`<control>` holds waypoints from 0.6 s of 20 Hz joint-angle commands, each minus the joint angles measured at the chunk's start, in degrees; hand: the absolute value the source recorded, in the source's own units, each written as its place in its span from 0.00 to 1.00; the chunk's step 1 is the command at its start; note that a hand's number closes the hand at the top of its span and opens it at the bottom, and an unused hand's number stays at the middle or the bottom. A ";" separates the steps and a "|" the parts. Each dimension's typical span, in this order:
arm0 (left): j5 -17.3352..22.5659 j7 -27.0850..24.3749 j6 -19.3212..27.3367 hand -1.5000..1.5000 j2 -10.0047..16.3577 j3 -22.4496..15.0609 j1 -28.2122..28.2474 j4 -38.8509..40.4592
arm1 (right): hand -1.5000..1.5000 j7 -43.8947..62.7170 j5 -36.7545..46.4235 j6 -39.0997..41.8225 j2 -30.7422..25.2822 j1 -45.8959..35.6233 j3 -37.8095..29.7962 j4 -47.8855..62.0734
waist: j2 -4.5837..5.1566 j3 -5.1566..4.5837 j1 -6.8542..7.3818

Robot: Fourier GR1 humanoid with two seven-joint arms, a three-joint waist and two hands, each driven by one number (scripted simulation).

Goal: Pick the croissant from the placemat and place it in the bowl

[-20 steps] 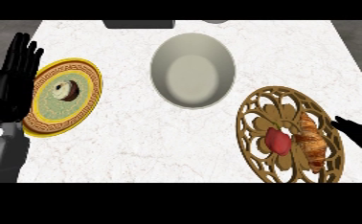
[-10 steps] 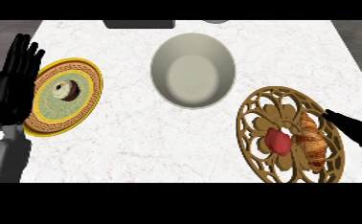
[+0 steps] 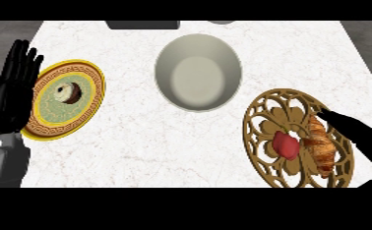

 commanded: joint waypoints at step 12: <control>-2.43 4.03 -0.14 0.50 -2.17 0.45 -1.76 -2.48 | 0.00 -2.44 11.30 -3.33 7.27 -3.92 1.78 10.44 | 0.00 0.00 0.03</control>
